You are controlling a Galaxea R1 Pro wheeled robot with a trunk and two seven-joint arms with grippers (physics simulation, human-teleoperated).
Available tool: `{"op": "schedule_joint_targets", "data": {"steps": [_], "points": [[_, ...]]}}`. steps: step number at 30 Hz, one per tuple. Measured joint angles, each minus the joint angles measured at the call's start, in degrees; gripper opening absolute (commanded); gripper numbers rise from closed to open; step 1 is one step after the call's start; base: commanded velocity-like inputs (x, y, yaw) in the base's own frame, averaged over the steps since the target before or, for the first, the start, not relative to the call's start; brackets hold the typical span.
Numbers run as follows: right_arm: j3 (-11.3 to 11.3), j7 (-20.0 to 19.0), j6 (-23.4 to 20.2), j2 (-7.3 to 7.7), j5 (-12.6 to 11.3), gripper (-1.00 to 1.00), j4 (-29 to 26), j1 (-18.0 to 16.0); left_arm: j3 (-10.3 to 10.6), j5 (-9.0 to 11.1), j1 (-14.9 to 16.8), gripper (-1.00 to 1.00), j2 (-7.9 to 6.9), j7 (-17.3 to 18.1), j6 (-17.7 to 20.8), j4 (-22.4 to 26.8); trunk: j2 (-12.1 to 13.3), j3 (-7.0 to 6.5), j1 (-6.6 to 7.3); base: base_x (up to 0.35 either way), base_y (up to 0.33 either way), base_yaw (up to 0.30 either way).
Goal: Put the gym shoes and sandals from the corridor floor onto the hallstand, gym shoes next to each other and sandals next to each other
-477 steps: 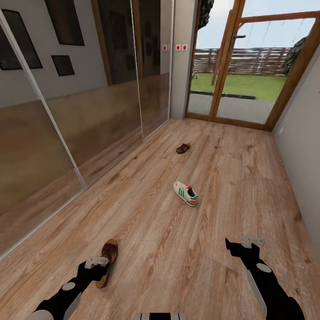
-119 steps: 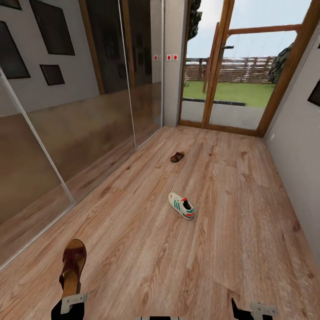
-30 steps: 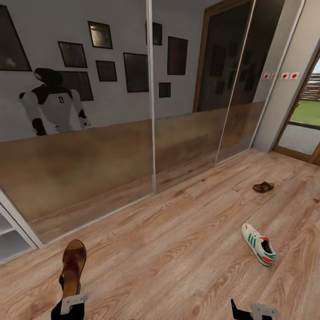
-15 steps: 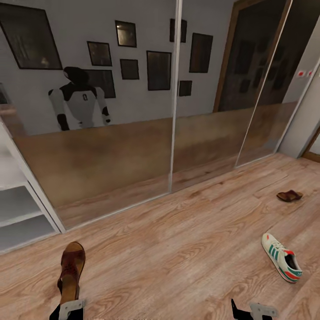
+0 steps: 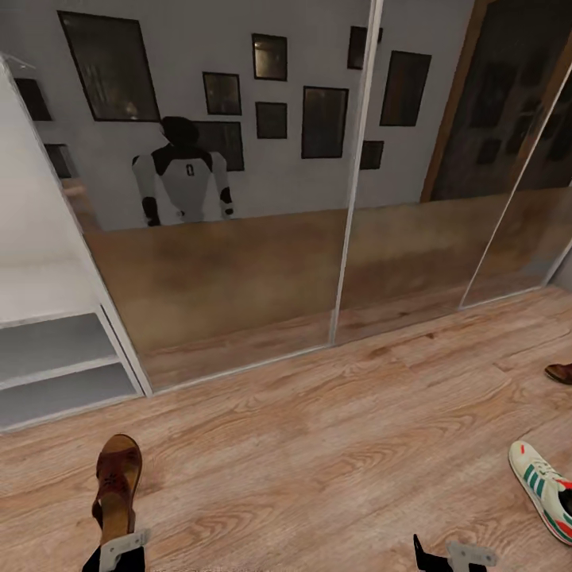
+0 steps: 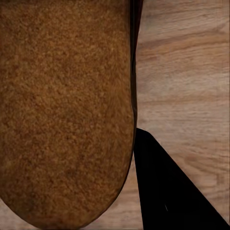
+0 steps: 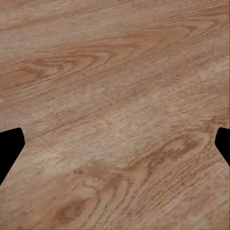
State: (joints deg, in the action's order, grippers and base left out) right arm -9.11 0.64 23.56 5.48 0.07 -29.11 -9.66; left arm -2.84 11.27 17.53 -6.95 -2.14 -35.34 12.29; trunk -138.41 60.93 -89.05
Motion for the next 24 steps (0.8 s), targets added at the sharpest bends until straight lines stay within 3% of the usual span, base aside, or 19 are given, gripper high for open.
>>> {"op": "schedule_joint_targets", "data": {"steps": [24], "points": [[0.0,0.0,0.0,0.04,-0.1,1.00,-0.1,0.0,0.5,0.2,0.0,-1.00,0.05,0.7,0.1,-0.2,0.0,0.93,0.00,0.000,0.000,0.272]]}}
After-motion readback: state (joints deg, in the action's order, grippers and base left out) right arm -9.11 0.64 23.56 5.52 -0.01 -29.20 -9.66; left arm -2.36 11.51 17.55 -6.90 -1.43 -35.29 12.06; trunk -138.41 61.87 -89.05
